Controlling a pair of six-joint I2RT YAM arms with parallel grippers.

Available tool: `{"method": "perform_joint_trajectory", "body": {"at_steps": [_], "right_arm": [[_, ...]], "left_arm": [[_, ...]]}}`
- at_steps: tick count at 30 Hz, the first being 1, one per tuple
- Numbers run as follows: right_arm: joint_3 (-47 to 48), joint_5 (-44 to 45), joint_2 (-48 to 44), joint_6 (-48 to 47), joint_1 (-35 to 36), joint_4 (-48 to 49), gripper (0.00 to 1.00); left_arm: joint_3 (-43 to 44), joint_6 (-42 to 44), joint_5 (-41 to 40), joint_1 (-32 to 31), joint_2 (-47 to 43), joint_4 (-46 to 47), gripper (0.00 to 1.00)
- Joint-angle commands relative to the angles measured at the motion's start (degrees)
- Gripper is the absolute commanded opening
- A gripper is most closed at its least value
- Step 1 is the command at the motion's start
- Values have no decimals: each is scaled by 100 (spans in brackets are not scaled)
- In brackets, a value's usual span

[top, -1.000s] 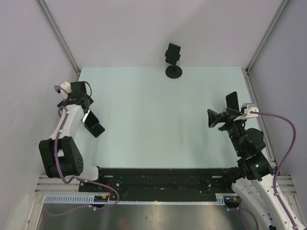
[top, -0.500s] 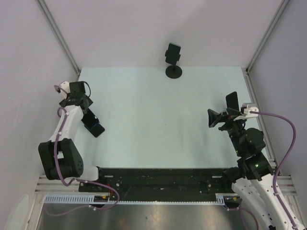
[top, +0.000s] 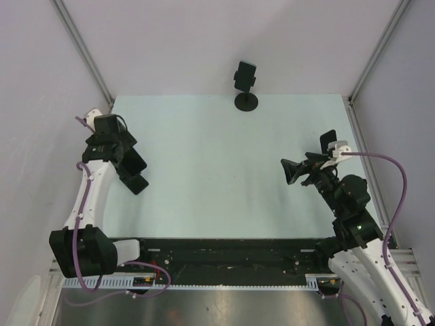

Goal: Remove the phone from the phone stand

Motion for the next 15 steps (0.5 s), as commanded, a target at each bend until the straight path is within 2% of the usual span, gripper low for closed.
{"method": "perform_joint_trajectory", "body": {"at_steps": [1, 2, 3, 9, 15], "right_arm": [[283, -984, 491, 190, 59, 233, 100], [292, -1133, 579, 226, 68, 286, 100], [301, -1500, 771, 270, 77, 321, 100], [301, -2723, 1519, 700, 217, 795, 100], [318, -3243, 2915, 1612, 577, 1524, 100]], "left_arm": [[436, 167, 539, -559, -225, -55, 5], [506, 150, 688, -595, -216, -90, 4], [524, 89, 767, -943, -208, -125, 4], [647, -236, 1040, -2017, 47, -116, 4], [867, -570, 1418, -2905, 662, -99, 1]]}}
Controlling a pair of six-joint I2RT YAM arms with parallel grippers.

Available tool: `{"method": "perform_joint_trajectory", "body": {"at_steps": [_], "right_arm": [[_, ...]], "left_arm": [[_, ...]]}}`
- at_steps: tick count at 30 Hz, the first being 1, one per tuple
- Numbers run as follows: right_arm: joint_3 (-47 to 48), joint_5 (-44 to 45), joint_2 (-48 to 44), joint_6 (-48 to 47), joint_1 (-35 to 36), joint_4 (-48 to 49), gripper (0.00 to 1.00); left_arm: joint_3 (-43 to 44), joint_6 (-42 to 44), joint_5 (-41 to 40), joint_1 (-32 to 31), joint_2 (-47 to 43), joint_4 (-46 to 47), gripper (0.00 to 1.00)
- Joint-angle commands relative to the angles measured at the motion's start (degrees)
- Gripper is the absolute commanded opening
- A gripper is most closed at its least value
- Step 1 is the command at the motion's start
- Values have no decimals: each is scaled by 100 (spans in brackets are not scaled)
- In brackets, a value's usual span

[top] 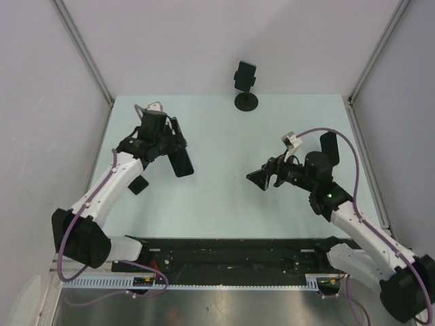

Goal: Remove the phone from the phone stand

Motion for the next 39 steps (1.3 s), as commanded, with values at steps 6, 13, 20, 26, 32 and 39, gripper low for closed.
{"method": "perform_joint_trajectory", "body": {"at_steps": [6, 13, 20, 26, 32, 39], "right_arm": [[231, -412, 2152, 1002, 1247, 1829, 100], [222, -6, 3208, 1300, 1662, 3042, 100], [231, -41, 3867, 1590, 1759, 4018, 84], [231, -103, 3947, 1670, 1768, 4160, 37], [222, -15, 3622, 1573, 1768, 3686, 0], [222, 539, 2998, 1134, 1453, 1984, 0]], "left_arm": [[522, -637, 837, -1029, 800, 212, 0], [391, -1024, 1189, -1259, 836, 291, 1], [40, -1358, 1373, -1294, 590, 422, 0], [-145, -1508, 1426, -1381, 441, 475, 1], [-303, -1456, 1295, -1390, 186, 519, 18], [-339, -973, 391, -1390, -411, 528, 90]]}}
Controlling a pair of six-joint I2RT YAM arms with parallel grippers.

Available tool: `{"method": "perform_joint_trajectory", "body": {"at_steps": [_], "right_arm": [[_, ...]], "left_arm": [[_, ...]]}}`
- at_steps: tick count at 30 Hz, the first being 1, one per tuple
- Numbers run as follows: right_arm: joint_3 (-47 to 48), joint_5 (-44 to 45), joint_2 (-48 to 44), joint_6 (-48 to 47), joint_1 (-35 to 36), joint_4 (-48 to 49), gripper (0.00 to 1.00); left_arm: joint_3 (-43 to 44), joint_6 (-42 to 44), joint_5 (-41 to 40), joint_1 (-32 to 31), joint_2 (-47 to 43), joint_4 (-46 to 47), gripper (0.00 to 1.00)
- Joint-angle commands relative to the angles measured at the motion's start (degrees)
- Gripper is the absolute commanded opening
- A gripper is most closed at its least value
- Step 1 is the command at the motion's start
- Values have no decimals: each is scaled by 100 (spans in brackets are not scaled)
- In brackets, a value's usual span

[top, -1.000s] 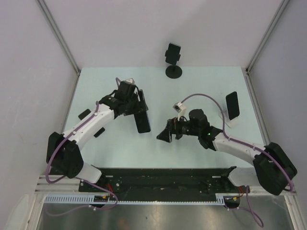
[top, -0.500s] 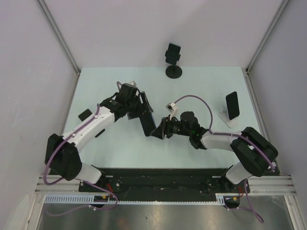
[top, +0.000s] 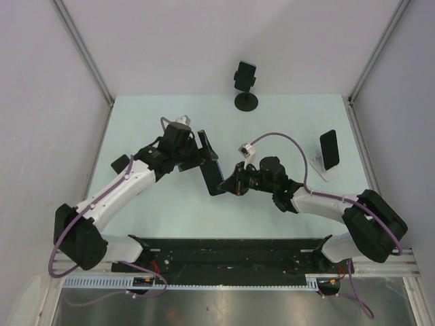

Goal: Remove the phone from the phone stand

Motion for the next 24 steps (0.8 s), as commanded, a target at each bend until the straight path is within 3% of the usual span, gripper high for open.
{"method": "perform_joint_trajectory", "body": {"at_steps": [1, 2, 6, 14, 19, 24], "right_arm": [[159, 569, -484, -333, -360, -1313, 0], [159, 657, -537, -420, -456, -1533, 0], [150, 781, -774, -571, -1115, -2526, 0], [246, 421, -415, -694, -2784, -3072, 0], [475, 149, 86, -825, -3137, -3258, 0], [712, -18, 499, -1062, -3278, -3766, 0]], "left_arm": [[-26, 422, -937, 21, -779, 244, 95], [-53, 676, -1243, 21, -1006, 244, 100], [-368, 1362, -1815, 21, -1693, 270, 100], [-1730, 2383, -2186, 13, -3449, 499, 100], [-2346, 2532, -2160, 21, -4267, 604, 100], [-2514, 2577, -2151, 21, -4498, 640, 100]]}}
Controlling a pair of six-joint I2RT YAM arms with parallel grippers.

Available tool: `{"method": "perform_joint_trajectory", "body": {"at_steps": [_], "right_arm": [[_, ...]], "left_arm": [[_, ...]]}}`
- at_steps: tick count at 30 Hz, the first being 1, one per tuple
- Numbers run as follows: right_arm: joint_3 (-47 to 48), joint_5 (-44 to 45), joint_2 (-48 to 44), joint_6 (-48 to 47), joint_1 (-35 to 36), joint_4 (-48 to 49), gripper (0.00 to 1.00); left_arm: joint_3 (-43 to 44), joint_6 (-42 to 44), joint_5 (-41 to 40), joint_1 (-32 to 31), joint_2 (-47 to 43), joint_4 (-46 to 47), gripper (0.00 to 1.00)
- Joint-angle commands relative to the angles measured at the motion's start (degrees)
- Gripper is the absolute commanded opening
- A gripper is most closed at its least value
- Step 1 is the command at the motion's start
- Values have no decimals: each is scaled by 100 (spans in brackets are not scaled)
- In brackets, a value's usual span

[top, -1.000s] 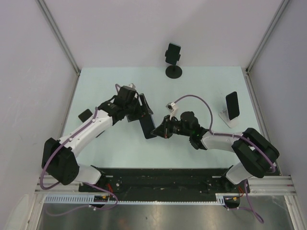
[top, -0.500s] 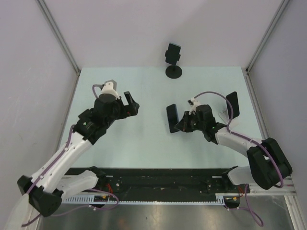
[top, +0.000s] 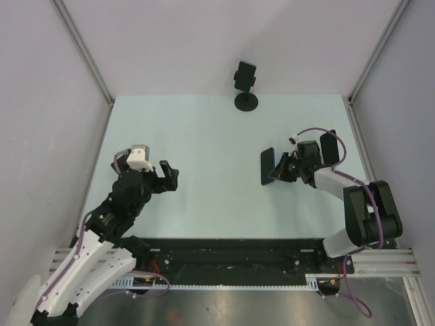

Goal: Remove the phone from the phone stand

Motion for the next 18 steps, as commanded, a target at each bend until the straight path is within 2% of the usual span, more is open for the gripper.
{"method": "perform_joint_trajectory", "body": {"at_steps": [1, 3, 7, 9, 18], "right_arm": [[393, -233, 316, -376, -100, -440, 0], [464, -215, 439, -438, -135, -607, 0], [499, -92, 571, -500, -276, -784, 17], [516, -31, 615, -561, -302, -872, 22], [578, 364, 686, -649, -364, -1109, 31]], "left_arm": [[-66, 220, -114, 24, -146, 268, 100], [-83, 220, -105, 24, -111, 277, 100], [-83, 220, -79, 15, -49, 286, 100], [-83, 229, -96, 24, -32, 277, 100], [-48, 203, -219, 24, -5, 286, 100]]}}
